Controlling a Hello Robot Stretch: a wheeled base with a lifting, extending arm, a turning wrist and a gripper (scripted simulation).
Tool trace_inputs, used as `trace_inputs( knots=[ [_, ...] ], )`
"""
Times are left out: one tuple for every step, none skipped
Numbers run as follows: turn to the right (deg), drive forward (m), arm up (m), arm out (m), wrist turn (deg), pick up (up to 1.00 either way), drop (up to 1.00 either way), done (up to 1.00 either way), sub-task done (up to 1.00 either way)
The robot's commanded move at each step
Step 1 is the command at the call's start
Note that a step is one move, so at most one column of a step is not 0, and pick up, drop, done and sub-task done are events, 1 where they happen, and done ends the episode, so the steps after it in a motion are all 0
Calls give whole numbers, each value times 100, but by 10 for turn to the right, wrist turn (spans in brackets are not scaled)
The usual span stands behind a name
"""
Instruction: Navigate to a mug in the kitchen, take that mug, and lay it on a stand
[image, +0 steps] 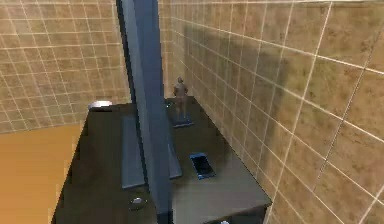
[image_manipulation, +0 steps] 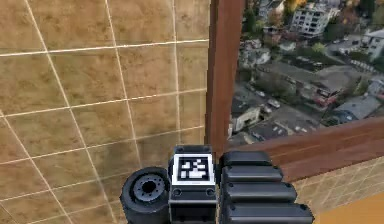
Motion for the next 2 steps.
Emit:
trace_inputs(
  knots=[
    [-300, 0, 0, 0, 0, 0, 0, 0, 0],
    [450, 0, 0, 0, 0, 0, 0, 0, 0]
  ],
)
